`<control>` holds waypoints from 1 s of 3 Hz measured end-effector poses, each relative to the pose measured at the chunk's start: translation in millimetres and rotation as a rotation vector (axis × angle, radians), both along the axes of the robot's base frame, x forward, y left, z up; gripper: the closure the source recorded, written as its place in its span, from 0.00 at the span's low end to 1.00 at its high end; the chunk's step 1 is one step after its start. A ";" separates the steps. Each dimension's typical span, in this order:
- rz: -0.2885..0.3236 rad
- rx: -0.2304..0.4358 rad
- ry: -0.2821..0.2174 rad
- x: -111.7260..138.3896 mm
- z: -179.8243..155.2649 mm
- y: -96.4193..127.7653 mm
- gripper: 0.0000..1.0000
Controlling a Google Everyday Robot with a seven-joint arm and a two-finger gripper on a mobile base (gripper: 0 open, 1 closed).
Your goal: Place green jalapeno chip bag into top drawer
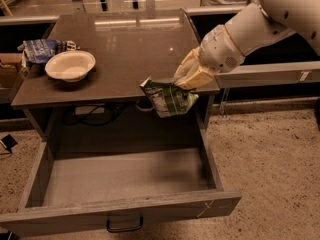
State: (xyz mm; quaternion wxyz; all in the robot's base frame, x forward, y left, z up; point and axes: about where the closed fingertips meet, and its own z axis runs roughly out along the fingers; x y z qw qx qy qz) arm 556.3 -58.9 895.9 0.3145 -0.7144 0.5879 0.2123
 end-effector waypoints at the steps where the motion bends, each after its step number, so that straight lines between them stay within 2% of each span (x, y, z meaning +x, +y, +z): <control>1: 0.036 -0.022 0.019 -11.7 7.6 12.6 1.00; 2: 0.057 -0.034 0.054 -15.9 -6.9 21.3 1.00; 3: 0.058 -0.035 0.055 -16.1 -7.4 21.6 1.00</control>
Offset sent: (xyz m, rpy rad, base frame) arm -0.0209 0.0275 -0.0329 -0.0520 0.1119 0.0765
